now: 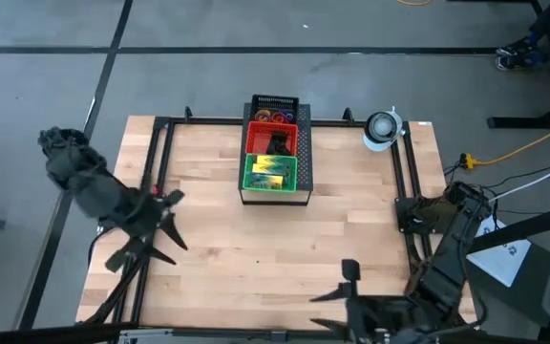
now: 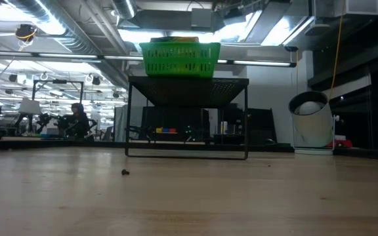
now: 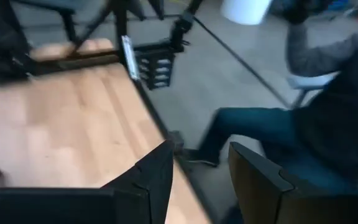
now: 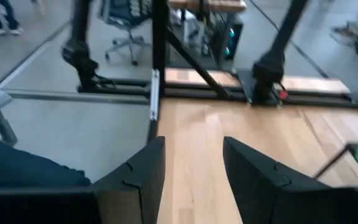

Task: Pick & Place Office Desk Supplies
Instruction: Return to Home Position

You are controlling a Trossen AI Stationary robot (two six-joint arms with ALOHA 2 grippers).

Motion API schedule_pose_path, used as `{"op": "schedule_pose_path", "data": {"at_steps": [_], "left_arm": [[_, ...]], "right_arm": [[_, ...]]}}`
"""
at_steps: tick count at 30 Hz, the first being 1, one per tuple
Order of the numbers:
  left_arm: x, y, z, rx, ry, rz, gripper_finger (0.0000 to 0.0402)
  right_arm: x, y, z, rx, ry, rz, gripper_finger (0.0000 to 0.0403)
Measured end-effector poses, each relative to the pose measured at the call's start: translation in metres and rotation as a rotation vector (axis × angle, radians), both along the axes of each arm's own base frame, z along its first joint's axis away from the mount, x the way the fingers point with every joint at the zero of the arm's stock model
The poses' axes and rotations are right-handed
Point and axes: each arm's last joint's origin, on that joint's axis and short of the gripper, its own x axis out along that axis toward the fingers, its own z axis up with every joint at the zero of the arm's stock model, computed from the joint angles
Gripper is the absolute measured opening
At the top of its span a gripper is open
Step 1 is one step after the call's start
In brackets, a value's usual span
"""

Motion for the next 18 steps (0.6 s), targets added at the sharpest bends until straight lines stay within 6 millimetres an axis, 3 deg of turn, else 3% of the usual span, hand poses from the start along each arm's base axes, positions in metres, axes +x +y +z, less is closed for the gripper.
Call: {"op": "schedule_pose_path", "data": {"at_steps": [4,7,11,14,18], "left_arm": [[-0.024,-0.015,-0.008,0.092,-0.139,0.071,0.015],[-0.039,-0.03,-0.03,0.073,-0.278,-0.03,0.0149],[-0.05,-0.038,-0.092,0.075,-0.336,-0.027,0.0148],[-0.054,-0.033,-0.14,0.062,-0.355,0.016,0.0148],[-0.059,-0.02,-0.188,-0.014,-0.46,0.007,0.0148]], "right_arm": [[-0.015,0.011,0.008,-0.037,-0.057,0.048,0.0162],[-0.022,0.022,-0.01,-0.087,-0.062,0.088,0.0162],[-0.03,0.025,-0.053,-0.086,-0.058,0.1,0.0164],[-0.046,0.01,-0.075,0.025,-0.149,0.108,0.017],[-0.07,-0.015,-0.111,0.084,-0.306,0.284,0.0177]]}}
